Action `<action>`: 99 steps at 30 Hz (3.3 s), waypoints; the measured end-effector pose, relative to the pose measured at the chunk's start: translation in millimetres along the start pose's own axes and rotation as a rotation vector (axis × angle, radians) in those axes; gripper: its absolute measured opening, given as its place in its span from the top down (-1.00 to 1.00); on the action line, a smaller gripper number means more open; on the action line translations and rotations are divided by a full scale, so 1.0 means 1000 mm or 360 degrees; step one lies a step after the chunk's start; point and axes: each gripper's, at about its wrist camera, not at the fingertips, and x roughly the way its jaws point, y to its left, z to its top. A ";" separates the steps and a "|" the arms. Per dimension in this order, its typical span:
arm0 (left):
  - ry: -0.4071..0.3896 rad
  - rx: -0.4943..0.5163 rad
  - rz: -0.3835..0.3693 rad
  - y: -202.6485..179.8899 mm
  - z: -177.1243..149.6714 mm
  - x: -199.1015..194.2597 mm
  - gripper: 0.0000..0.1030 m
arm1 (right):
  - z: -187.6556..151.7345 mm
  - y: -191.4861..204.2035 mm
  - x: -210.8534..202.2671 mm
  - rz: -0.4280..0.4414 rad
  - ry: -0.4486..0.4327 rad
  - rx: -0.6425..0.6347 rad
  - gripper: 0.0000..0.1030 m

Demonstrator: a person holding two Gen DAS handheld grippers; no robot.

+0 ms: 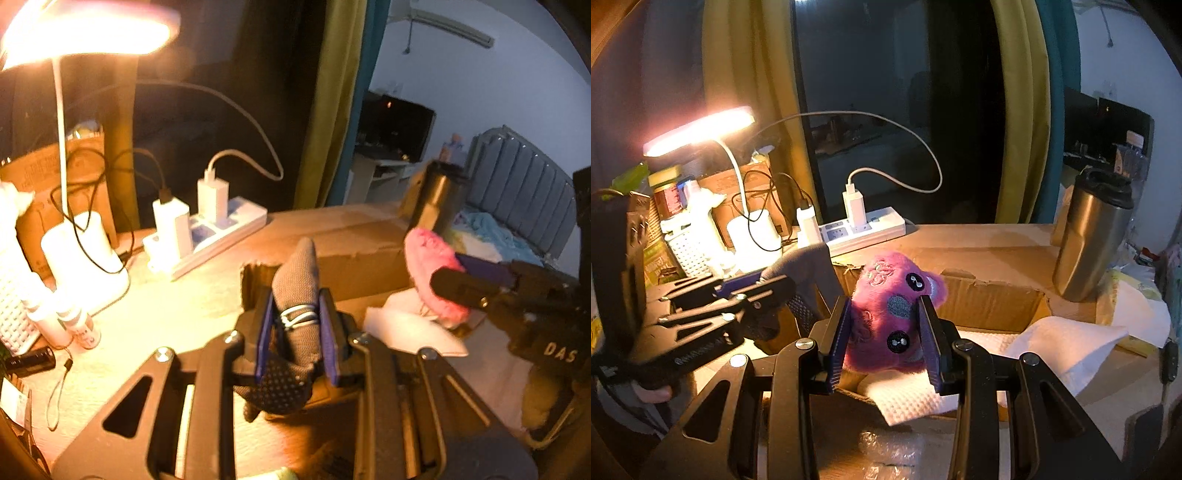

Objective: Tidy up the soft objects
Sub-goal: 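Lower both held items into the box and open both grippers, then withdraw both grippers from the box toward the cotton swab bag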

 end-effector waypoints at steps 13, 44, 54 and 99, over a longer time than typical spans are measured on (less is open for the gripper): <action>0.0170 0.0011 -0.0017 -0.001 -0.006 0.029 -0.02 | -0.002 -0.002 0.039 0.0064 0.0084 0.0009 0.26; 0.0044 -0.0043 0.0042 0.011 -0.005 -0.036 -0.02 | -0.001 0.019 0.015 0.0043 0.0061 -0.0018 -0.07; -0.0001 -0.0038 0.0023 0.005 -0.013 -0.067 -0.02 | -0.005 0.032 -0.018 0.0020 0.0011 -0.0047 -0.07; 0.0008 0.0035 -0.0067 -0.042 -0.089 -0.127 -0.03 | -0.092 0.049 -0.099 -0.0064 0.0020 -0.0026 -0.07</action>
